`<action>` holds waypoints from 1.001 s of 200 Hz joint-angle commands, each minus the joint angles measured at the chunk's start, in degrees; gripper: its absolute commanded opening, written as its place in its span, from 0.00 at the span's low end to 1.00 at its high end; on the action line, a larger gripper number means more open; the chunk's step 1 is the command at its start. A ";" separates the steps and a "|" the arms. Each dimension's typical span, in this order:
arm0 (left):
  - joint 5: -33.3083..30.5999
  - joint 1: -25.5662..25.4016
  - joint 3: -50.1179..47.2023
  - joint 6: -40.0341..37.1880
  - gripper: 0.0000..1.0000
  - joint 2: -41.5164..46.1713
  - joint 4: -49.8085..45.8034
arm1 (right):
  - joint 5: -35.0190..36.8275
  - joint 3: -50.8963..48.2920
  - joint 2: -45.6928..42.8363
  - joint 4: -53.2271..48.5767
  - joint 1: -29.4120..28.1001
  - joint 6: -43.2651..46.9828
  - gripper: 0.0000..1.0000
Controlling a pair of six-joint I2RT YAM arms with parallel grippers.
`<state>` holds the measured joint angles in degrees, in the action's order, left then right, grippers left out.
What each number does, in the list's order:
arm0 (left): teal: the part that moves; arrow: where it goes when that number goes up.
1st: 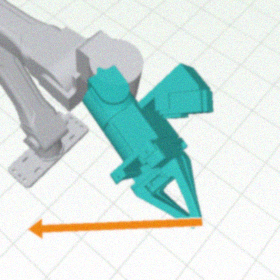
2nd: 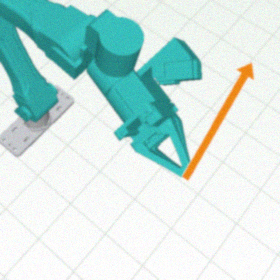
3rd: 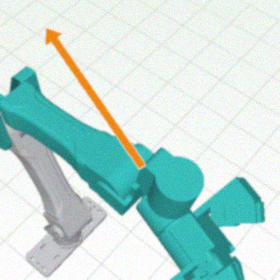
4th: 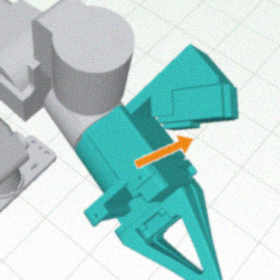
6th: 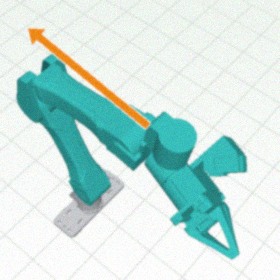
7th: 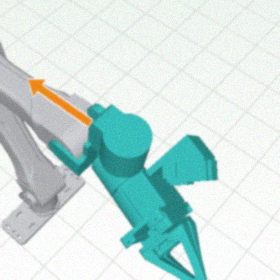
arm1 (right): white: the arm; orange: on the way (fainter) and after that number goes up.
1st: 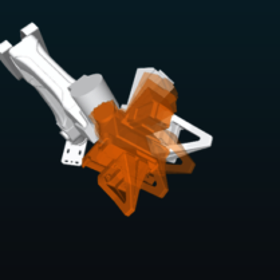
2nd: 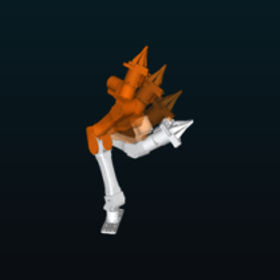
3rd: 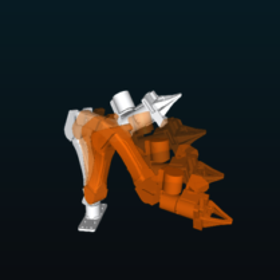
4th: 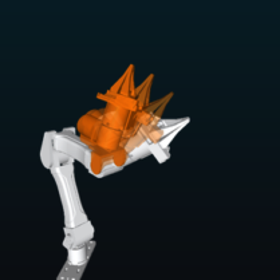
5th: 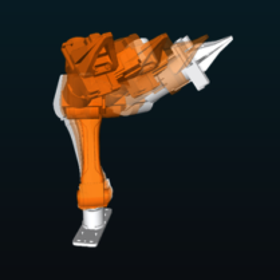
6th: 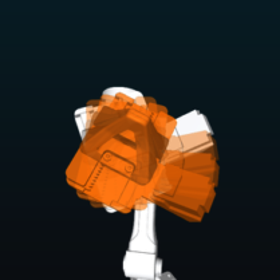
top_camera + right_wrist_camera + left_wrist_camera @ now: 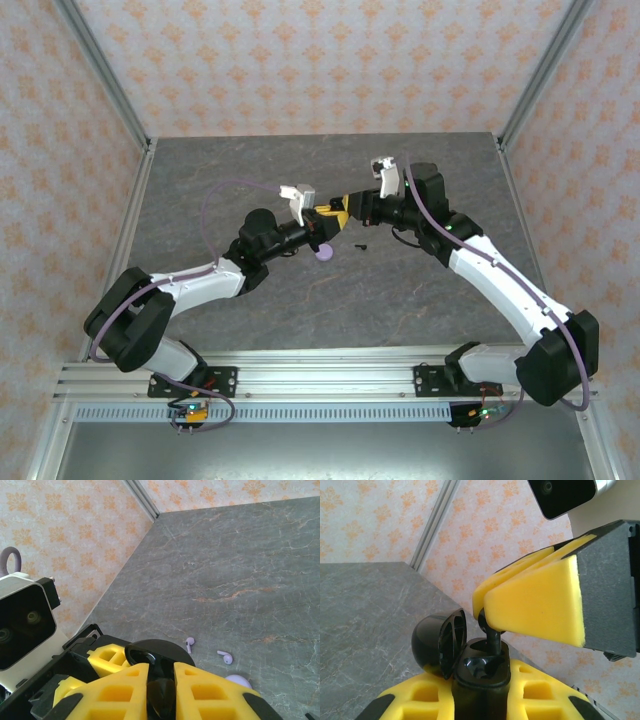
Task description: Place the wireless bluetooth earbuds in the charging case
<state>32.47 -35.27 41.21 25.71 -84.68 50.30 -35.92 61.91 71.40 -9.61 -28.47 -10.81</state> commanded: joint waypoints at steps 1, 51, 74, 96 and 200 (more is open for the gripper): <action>-0.29 -0.51 2.15 0.41 0.18 2.54 1.70 | -2.30 -0.56 -1.35 -0.36 -0.27 1.27 0.20; 0.45 -0.57 2.10 -0.12 0.18 2.95 1.54 | -2.29 -0.22 -1.43 -1.67 -0.27 1.76 0.29; 0.75 -0.59 2.09 -0.94 0.18 3.03 0.87 | -2.54 0.09 -1.81 -2.04 -0.27 1.76 0.36; 0.36 -0.86 1.98 -2.13 0.18 3.36 -0.25 | -2.47 0.45 -2.40 -2.79 -0.27 2.06 0.41; 0.24 -1.33 0.42 -12.85 0.18 6.94 -9.94 | 11.77 0.64 -8.51 -6.67 -0.29 -0.60 0.60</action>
<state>32.51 -36.14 41.32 18.46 -80.88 44.23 -32.21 61.91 65.04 -14.81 -28.47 -9.58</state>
